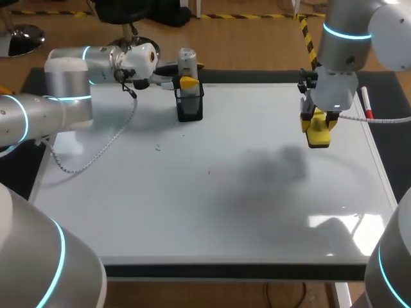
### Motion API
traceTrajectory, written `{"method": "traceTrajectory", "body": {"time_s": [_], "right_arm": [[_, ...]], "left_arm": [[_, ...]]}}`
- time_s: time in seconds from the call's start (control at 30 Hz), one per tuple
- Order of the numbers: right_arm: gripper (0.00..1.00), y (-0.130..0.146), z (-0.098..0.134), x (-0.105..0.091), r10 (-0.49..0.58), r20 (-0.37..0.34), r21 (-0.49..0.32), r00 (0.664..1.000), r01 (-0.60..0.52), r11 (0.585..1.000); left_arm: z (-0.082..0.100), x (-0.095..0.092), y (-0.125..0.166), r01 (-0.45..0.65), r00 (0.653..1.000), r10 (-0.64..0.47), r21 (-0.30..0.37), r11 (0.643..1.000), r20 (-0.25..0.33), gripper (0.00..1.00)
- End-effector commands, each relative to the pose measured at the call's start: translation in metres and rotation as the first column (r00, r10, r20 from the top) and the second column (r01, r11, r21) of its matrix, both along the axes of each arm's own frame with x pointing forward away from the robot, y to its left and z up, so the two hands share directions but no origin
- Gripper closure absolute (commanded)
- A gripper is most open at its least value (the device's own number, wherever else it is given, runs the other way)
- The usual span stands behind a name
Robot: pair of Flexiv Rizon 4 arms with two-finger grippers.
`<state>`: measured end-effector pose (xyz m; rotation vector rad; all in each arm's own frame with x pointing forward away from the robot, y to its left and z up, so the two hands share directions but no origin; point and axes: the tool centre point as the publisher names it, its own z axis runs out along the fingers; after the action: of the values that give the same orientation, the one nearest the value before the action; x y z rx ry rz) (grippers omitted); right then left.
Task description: Pick up the inspection probe, press it on each red-marked spot on the whiteboard one by one, put down the probe, pick up the eraser, and wipe off all the red marks.
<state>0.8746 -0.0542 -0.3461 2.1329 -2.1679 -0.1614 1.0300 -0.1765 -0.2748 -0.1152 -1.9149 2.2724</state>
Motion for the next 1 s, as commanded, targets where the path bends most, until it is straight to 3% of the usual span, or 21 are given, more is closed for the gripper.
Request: {"method": "traceTrajectory", "body": {"time_s": [0.03,0.8,0.9,0.93,1.0], "right_arm": [[1.0,-0.0013,0.001,-0.0006,0.003,0.003,-0.001,1.0,-0.003,1.0],[1.0,-0.0013,0.001,-0.0006,0.003,0.003,-0.001,1.0,-0.003,1.0],[1.0,-0.0013,0.001,-0.0006,0.003,0.003,-0.001,1.0,-0.003,1.0],[1.0,-0.0013,0.001,-0.0006,0.003,0.003,-0.001,1.0,-0.003,1.0],[1.0,-0.0013,0.001,-0.0006,0.003,0.003,-0.001,1.0,-0.003,1.0]], "left_arm": [[-0.0084,0.0077,-0.0018,0.019,1.0,-0.019,-0.013,1.0,-0.007,1.0],[-0.0097,0.0087,-0.0008,0.003,1.0,-0.003,0.01,1.0,-0.014,1.0],[-0.0077,0.0072,-0.0015,0.003,1.0,-0.003,0.012,1.0,-0.01,0.84],[-0.0071,0.007,-0.0017,0.003,1.0,-0.003,0.012,1.0,-0.01,0.86],[-0.0056,0.0059,-0.0023,0.003,1.0,-0.003,0.01,1.0,-0.007,0.81]]}}
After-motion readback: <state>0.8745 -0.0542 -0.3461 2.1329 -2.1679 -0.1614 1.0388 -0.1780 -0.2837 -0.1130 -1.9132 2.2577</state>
